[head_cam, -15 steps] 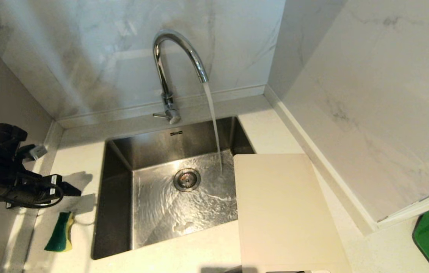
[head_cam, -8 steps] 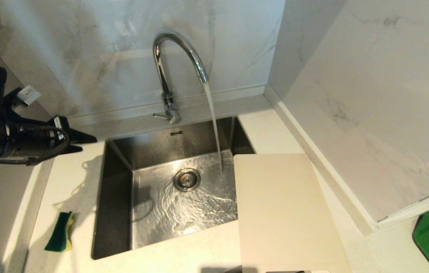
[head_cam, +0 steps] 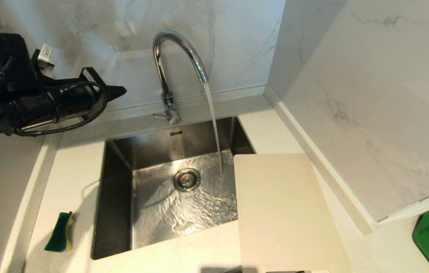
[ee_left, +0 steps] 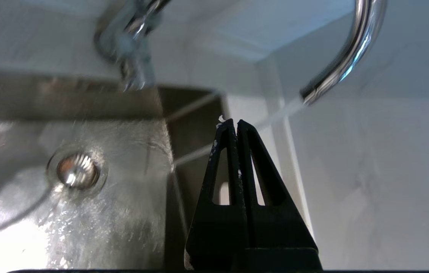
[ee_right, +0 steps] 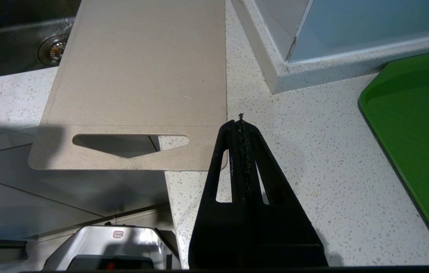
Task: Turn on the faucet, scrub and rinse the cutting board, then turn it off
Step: Turn off the tap
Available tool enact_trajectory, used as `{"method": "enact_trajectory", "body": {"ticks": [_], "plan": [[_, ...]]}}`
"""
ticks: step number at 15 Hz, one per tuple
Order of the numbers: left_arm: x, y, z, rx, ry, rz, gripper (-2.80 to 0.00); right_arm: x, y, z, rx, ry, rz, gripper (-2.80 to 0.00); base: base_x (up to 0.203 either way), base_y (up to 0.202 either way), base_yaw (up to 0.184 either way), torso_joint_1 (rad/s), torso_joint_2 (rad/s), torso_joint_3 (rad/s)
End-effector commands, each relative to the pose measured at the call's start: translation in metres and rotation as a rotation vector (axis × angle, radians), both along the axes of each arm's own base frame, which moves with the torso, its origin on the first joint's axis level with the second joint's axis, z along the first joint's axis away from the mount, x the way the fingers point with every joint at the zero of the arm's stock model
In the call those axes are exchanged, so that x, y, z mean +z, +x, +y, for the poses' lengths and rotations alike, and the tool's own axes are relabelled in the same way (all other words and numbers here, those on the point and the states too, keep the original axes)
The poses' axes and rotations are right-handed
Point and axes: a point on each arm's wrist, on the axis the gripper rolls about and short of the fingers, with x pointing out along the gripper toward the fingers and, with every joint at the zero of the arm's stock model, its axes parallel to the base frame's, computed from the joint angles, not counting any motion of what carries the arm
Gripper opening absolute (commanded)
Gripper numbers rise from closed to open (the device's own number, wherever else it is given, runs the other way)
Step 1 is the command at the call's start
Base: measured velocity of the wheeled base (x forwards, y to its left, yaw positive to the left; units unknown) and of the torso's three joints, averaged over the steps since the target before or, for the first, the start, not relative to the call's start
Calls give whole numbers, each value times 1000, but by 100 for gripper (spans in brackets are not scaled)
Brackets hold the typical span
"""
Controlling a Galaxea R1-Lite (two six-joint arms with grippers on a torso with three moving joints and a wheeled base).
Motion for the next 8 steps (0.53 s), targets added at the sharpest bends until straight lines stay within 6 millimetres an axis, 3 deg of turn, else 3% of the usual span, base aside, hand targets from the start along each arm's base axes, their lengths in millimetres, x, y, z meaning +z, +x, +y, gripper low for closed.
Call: {"method": "enact_trajectory", "body": {"ticks": [1,4,8], "plan": [[-13,23,-9,-4,-30,-78,-280,0,0,0,1,0,1,-280,0,0,0,0,0,0],[-27,40,-24,-34,-57,-166,-280,0,0,0,1,-2,-1,-280,0,0,0,0,0,0],[-57,47,-46,-144,-43,-178,-280,0,0,0,1,-2,-1,-280,0,0,0,0,0,0]]}}
